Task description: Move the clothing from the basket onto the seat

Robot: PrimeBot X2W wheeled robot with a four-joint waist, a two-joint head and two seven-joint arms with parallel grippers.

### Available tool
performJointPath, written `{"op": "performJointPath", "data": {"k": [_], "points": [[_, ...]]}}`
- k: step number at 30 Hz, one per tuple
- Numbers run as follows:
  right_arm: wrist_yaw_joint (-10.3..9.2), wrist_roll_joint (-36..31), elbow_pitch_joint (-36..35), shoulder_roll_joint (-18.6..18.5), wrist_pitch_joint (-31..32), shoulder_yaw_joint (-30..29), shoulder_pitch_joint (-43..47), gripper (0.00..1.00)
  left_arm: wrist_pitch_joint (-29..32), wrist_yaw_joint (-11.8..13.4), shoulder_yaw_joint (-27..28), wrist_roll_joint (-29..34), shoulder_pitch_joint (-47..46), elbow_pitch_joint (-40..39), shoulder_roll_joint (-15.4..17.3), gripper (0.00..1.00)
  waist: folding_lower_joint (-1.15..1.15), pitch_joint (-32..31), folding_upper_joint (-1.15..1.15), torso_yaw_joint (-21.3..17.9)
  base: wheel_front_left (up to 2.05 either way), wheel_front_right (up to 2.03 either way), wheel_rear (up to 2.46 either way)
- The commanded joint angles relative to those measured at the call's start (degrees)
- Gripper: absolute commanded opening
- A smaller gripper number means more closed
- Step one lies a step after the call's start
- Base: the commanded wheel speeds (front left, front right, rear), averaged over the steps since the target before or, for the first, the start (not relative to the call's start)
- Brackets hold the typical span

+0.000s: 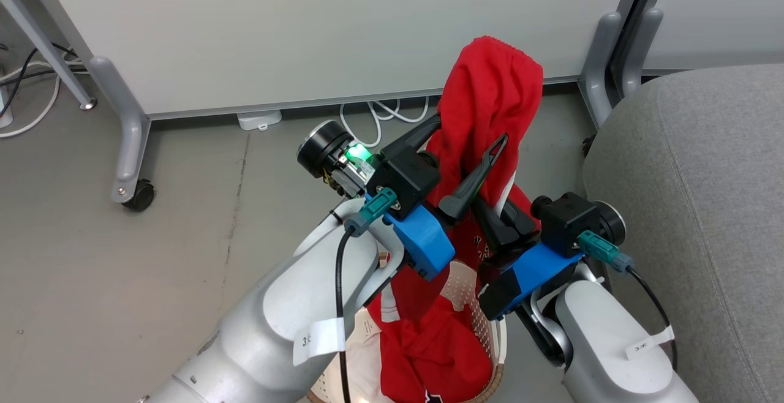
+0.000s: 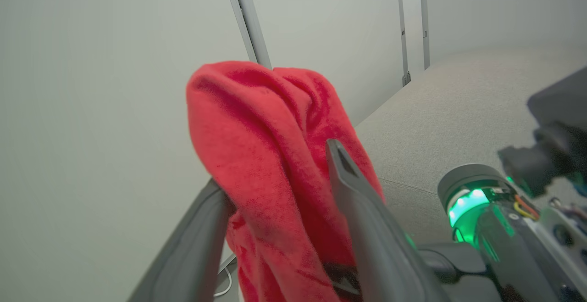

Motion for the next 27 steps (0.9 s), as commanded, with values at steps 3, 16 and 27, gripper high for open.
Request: {"op": "performJointPath", "data": {"k": [3,16,27], "points": [[0.03,-0.11,-0.51,-0.21,-0.24,-0.33,-0.30,0.00,-0.30,-0.05,0.23,0.36,-0.54,0.17,-0.11,1.00,0.00,0.21,0.00,-0.08,0.00,0.00,0.00],[0.03,-0.56,-1.25,-0.22,-0.24,-1.95,-0.14,0.00,-0.30,0.00,0.89,0.91,-0.67,0.42,-0.12,1.00,0.00,1.60,0.00,-0.95,0.00,0.00,0.00],[0.03,-3.09,-2.92,-0.63,-0.24,-7.24,0.85,0.00,-0.30,-0.03,0.11,0.83,-1.01,0.58,-0.16,1.00,0.00,5.13,0.00,-5.27,0.00,0.00,0.00]]}}
